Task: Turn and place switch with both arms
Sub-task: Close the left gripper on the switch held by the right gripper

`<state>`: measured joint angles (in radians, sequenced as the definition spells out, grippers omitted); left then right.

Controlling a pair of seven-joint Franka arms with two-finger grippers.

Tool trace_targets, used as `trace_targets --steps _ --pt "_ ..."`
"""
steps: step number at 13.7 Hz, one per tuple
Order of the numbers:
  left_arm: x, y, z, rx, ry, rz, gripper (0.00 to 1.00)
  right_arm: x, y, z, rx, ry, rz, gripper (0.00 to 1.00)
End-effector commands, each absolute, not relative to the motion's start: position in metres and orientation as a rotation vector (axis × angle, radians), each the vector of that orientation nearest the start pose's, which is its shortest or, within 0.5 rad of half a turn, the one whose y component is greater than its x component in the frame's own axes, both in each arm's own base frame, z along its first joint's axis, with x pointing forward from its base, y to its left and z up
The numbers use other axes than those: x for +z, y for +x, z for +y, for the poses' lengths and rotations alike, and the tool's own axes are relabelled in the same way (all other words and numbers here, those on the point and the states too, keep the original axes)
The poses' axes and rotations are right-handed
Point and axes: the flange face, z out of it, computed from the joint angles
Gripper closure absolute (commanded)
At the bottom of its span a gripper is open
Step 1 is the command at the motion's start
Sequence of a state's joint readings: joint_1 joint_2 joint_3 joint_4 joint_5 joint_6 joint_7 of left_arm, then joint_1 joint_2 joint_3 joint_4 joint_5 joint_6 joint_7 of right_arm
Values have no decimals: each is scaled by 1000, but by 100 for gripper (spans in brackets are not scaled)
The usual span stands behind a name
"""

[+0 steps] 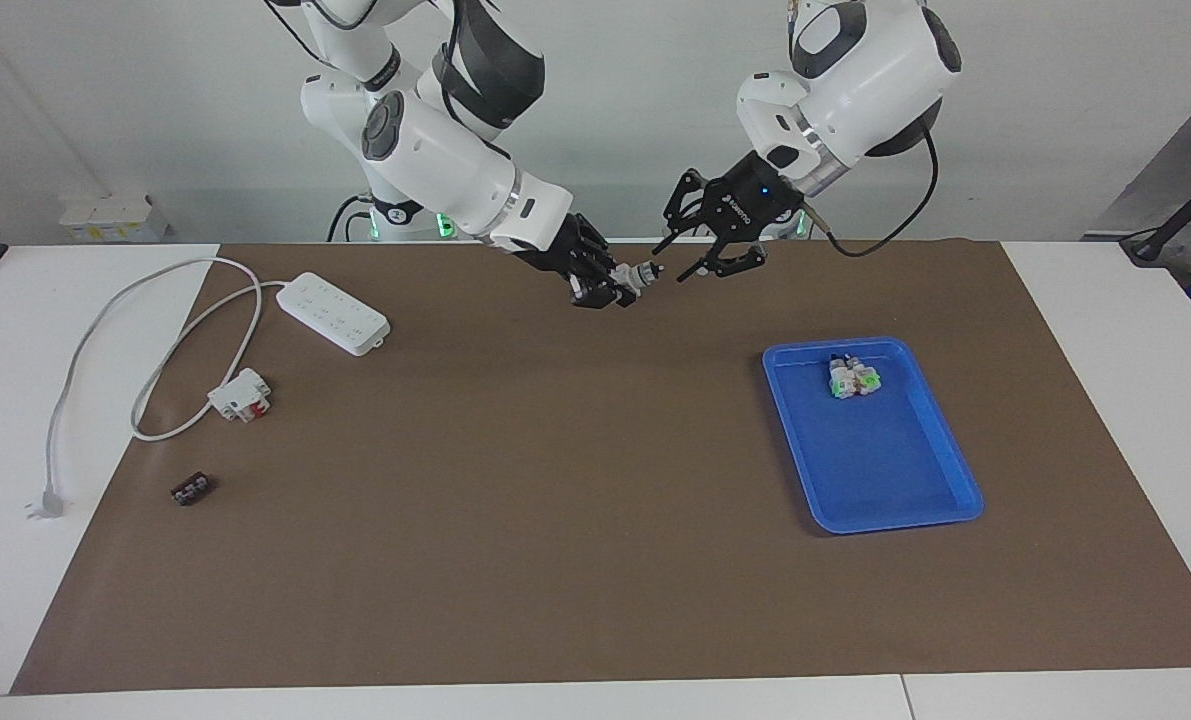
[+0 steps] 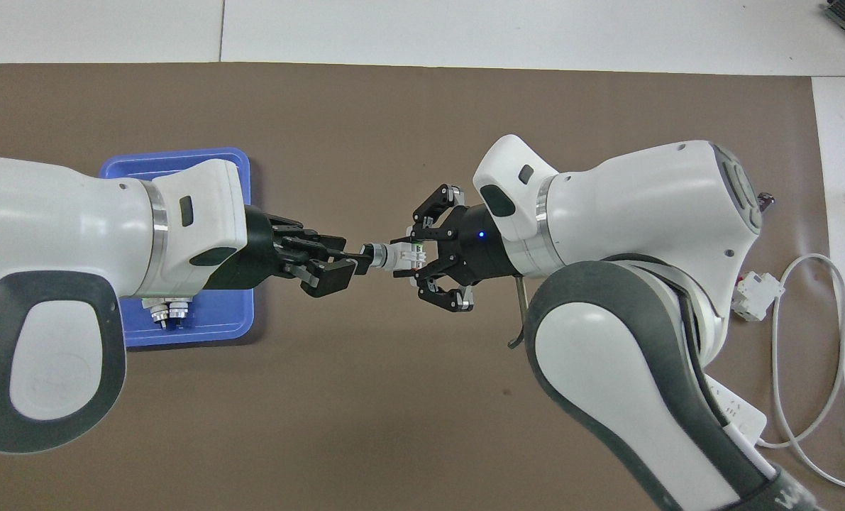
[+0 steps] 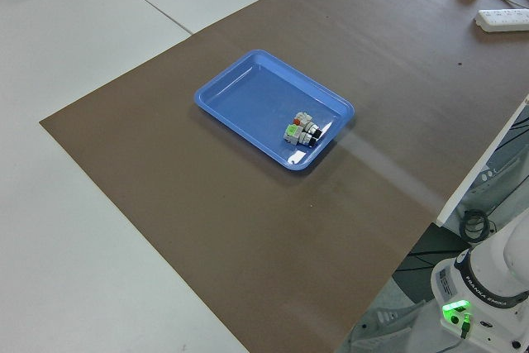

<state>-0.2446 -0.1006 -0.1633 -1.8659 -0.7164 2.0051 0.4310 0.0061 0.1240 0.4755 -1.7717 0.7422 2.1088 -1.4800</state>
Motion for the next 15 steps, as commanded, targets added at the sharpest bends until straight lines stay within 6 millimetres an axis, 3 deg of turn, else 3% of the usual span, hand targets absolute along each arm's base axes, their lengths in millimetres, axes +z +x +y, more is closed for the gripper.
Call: trace_targets --steps 1,15 --pt "593 485 -263 343 2332 -743 56 532 537 300 -721 -1750 -1782 100" --pt "589 480 -279 373 2327 -757 60 543 536 300 -748 -1790 -1749 100"
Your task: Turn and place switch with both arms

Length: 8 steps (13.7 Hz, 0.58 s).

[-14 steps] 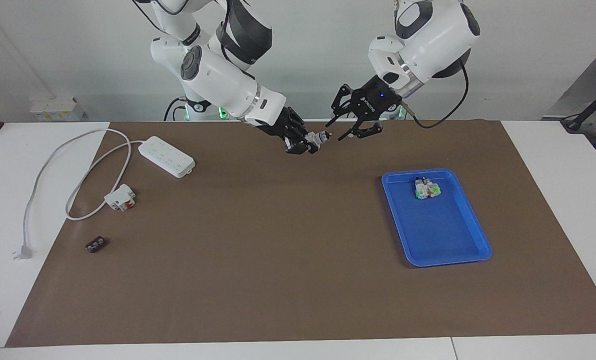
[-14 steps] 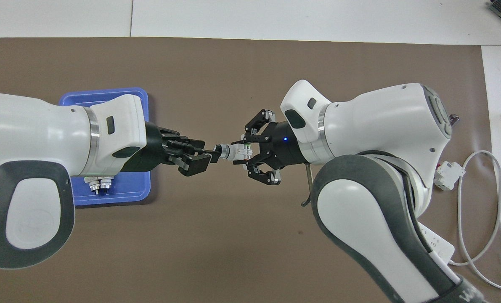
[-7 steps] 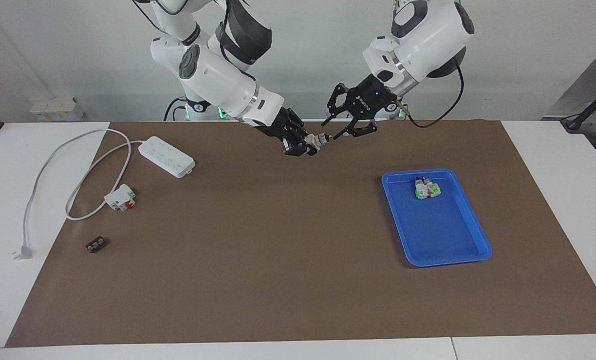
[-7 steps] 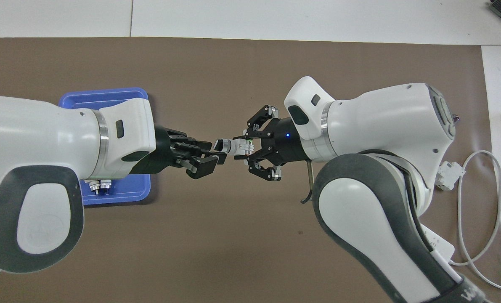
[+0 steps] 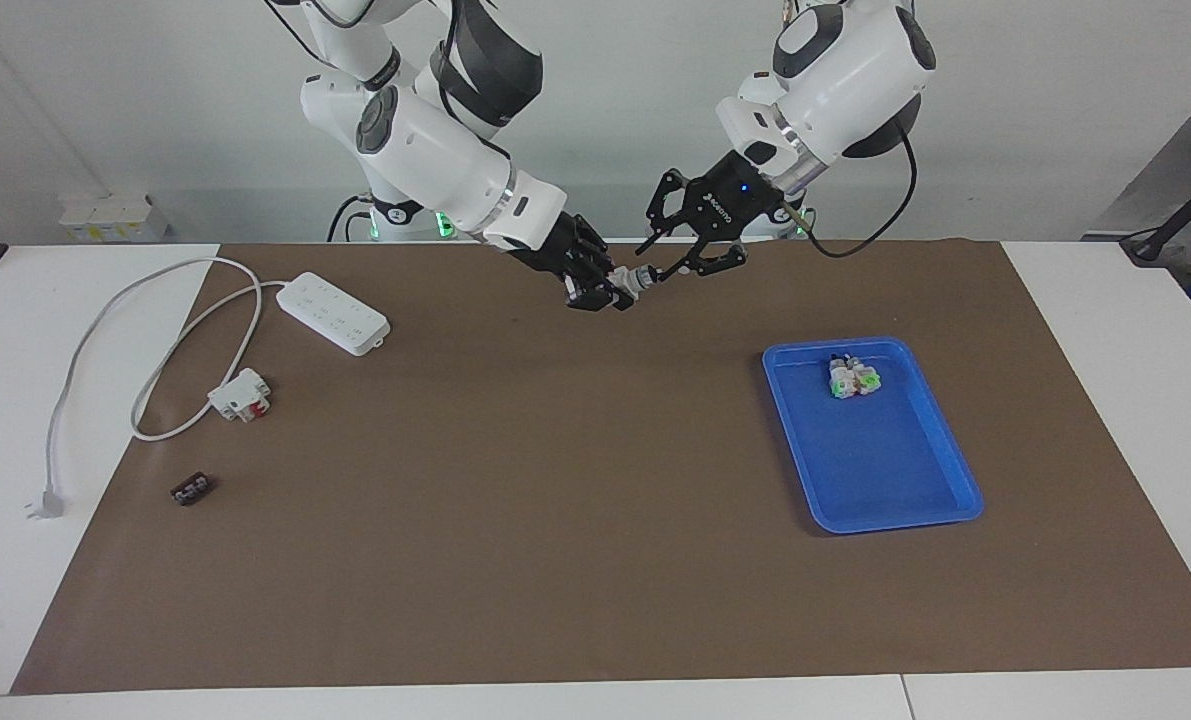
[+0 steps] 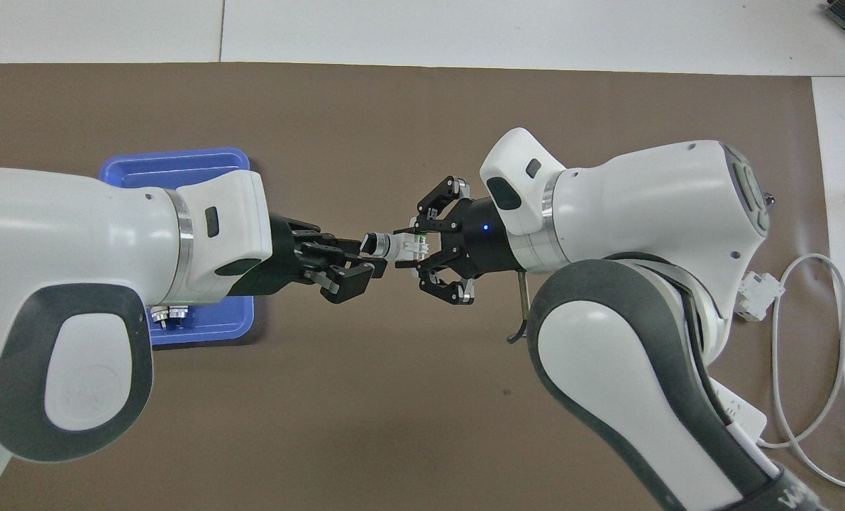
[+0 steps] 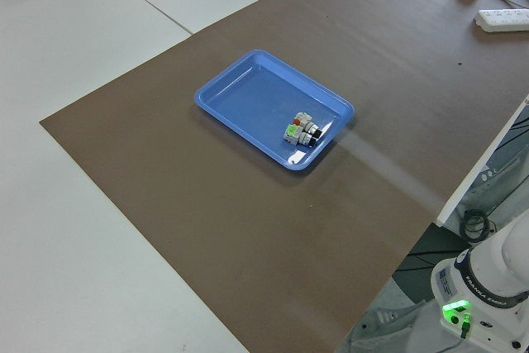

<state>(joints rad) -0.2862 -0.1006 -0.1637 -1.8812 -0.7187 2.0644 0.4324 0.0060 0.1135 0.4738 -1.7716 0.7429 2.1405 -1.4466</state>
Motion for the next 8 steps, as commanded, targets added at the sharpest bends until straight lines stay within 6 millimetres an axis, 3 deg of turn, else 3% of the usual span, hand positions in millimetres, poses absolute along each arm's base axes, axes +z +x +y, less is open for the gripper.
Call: trace_targets --steps 1,8 --pt "589 481 -279 379 2327 -755 60 542 536 300 -744 -1790 -1749 100" --pt "592 484 -278 387 2323 -750 67 544 535 301 -748 -1789 -1753 100"
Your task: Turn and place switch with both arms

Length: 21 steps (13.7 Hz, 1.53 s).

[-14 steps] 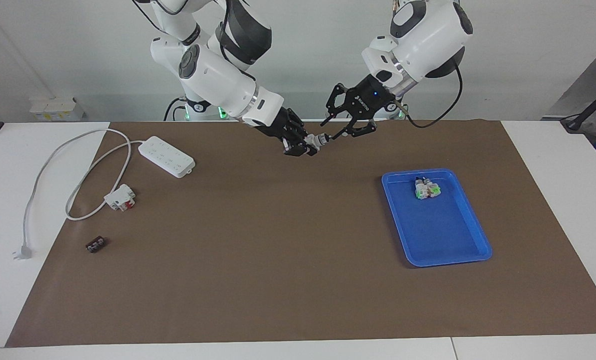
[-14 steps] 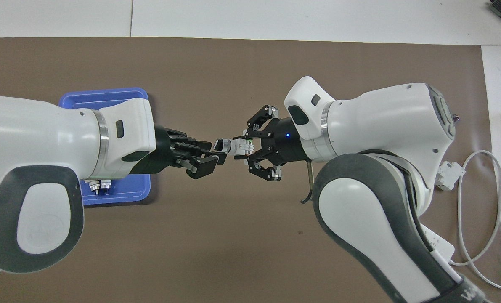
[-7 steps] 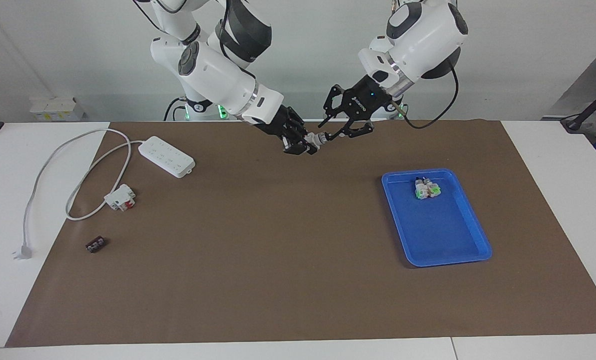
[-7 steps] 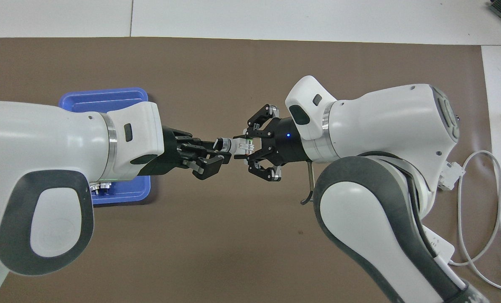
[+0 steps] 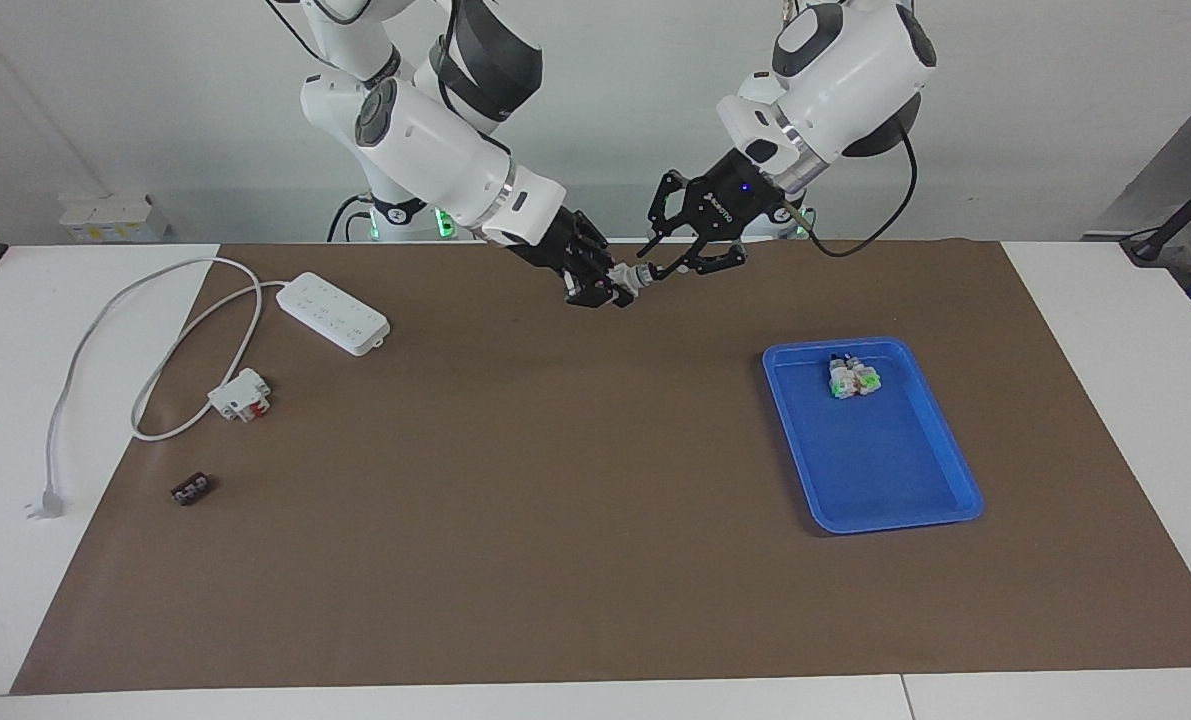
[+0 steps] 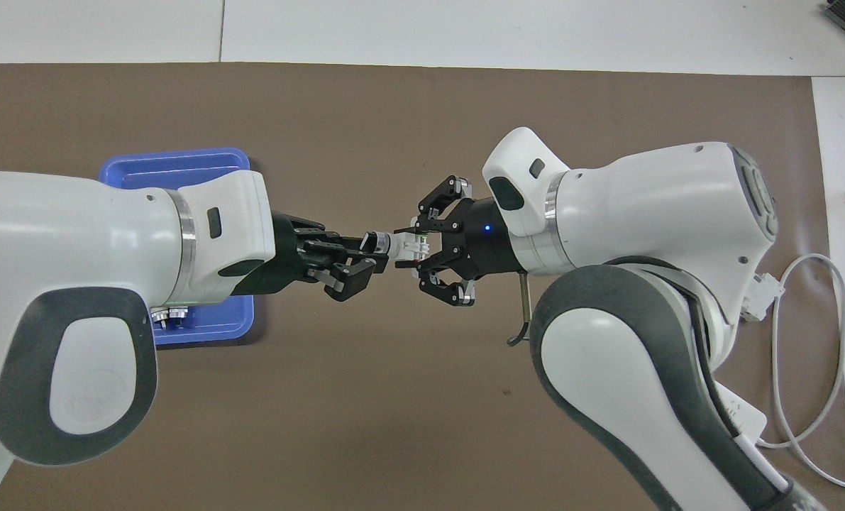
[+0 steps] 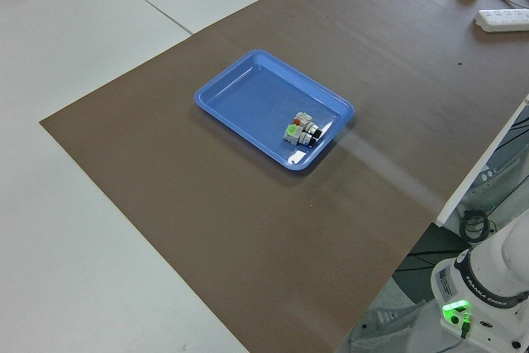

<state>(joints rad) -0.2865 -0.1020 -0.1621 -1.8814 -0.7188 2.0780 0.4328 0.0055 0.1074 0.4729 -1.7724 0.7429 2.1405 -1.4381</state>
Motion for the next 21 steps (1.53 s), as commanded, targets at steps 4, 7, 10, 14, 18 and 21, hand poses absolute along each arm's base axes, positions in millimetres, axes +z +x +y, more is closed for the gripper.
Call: trace_targets --steps 4,7,10,14,18,21 --pt "594 486 -276 388 2307 -725 67 544 535 301 -749 -1790 -1753 100" --pt "594 487 -275 384 2299 -713 66 545 535 301 -751 -1790 -1754 100" --pt "595 488 -270 380 2292 -702 66 545 534 302 -750 -1790 -1753 100" --pt "593 495 -252 365 2268 -710 66 547 533 303 -750 -1787 -1757 100" --pt "591 494 -248 354 2259 -727 66 548 533 303 -749 -1792 -1751 100" --pt "593 493 -252 363 2251 -727 67 548 533 303 -750 -1794 -1750 100"
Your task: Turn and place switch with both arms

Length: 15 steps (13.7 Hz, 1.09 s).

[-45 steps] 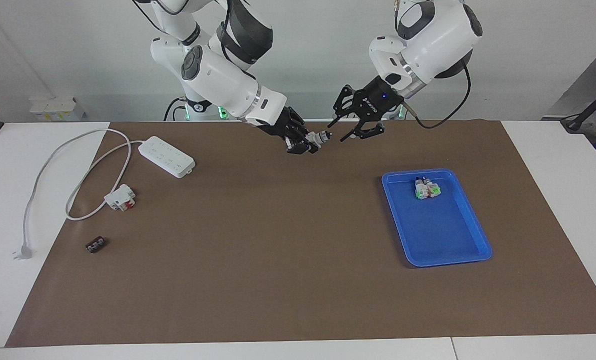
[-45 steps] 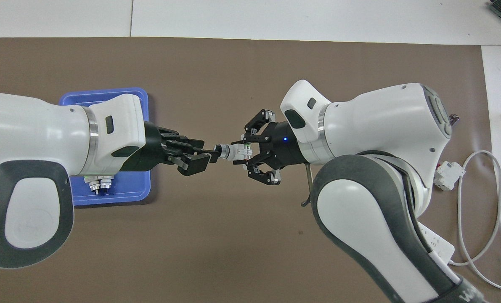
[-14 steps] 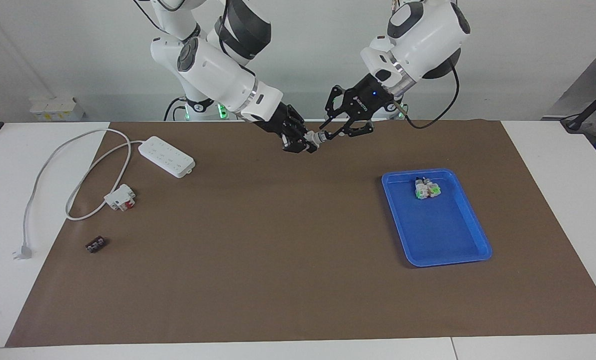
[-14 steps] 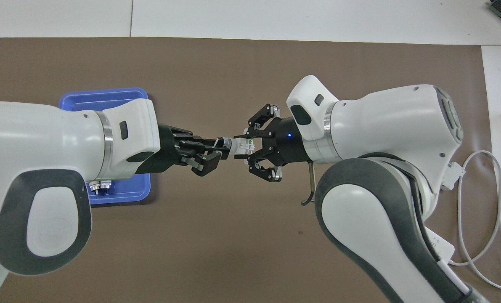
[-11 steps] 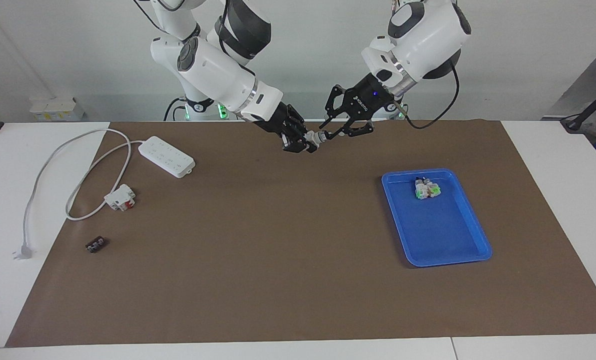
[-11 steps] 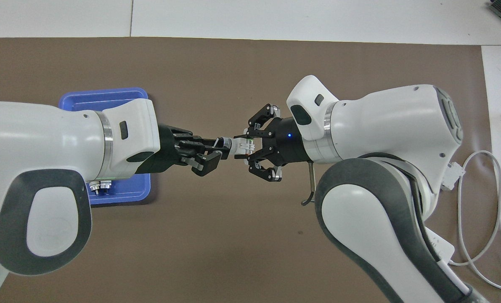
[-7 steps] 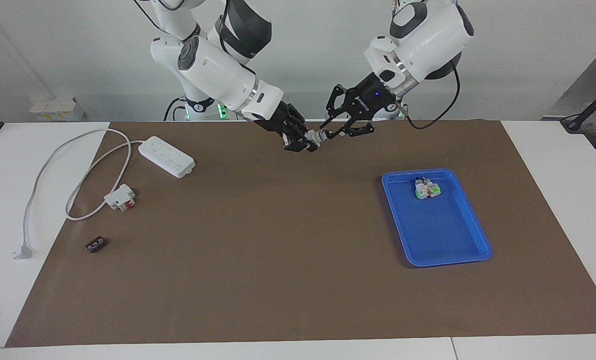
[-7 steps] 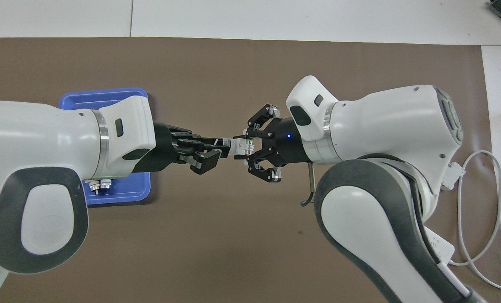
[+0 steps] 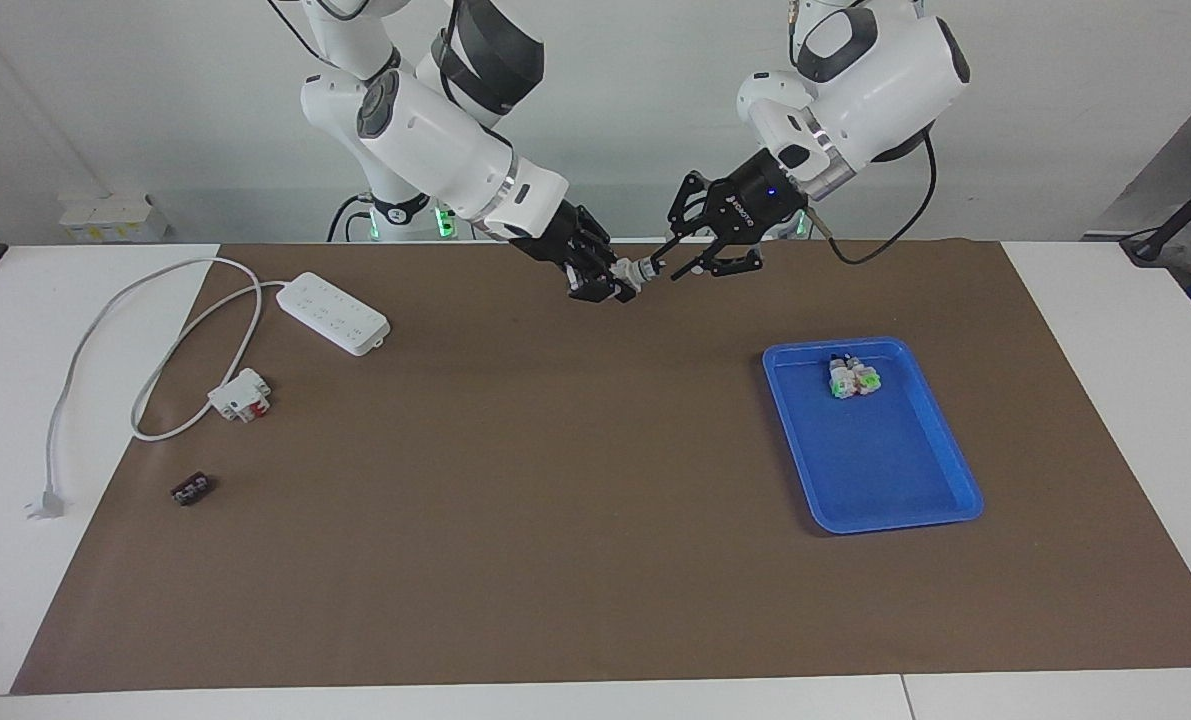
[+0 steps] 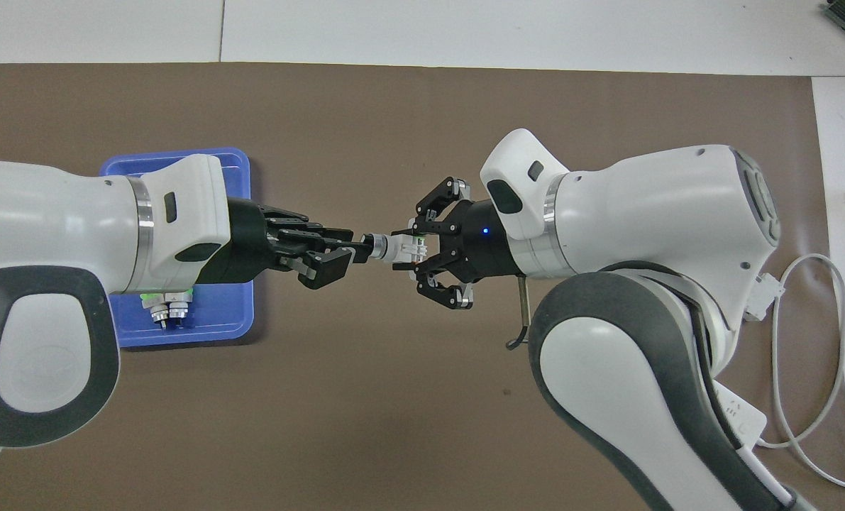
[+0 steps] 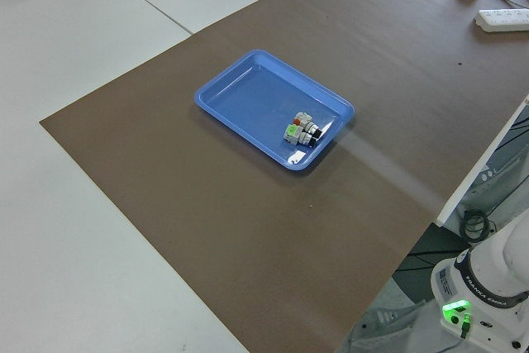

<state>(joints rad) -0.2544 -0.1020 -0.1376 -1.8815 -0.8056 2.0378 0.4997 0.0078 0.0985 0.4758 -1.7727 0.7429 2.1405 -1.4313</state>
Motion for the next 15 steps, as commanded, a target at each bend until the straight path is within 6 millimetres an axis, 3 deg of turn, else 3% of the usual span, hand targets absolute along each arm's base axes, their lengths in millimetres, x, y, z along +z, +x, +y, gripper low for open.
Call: trace_targets --steps 1,15 --pt "594 493 -254 368 2247 -726 67 548 533 303 -750 -1794 -1750 100" --pt "595 492 -261 396 2241 -718 75 548 533 303 -752 -1794 -1749 100"
